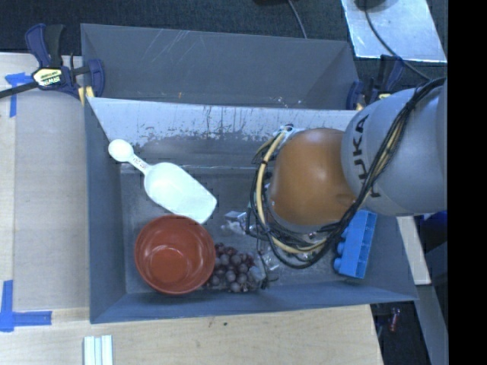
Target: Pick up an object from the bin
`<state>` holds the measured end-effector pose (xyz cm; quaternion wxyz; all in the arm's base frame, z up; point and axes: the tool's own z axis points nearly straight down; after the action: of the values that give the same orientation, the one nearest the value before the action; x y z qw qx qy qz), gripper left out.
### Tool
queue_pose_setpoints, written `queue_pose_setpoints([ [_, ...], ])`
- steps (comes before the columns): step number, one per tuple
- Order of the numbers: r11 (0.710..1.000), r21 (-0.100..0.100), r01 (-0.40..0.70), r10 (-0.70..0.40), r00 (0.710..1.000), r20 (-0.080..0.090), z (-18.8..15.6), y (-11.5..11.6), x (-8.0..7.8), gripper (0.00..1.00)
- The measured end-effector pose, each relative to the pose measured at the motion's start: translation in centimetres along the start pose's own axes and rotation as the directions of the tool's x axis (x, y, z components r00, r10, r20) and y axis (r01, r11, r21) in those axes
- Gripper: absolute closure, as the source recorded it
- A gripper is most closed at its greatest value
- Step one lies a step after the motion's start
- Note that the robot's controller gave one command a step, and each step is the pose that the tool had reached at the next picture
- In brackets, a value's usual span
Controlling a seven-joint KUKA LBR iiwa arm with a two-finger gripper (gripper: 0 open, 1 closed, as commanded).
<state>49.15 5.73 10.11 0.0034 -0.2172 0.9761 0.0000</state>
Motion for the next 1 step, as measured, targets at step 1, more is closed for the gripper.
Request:
queue_pose_setpoints([
  [1,0.836,0.007,0.549,-0.549,0.836,-0.001,1.84,2.78,-0.87,0.00],
])
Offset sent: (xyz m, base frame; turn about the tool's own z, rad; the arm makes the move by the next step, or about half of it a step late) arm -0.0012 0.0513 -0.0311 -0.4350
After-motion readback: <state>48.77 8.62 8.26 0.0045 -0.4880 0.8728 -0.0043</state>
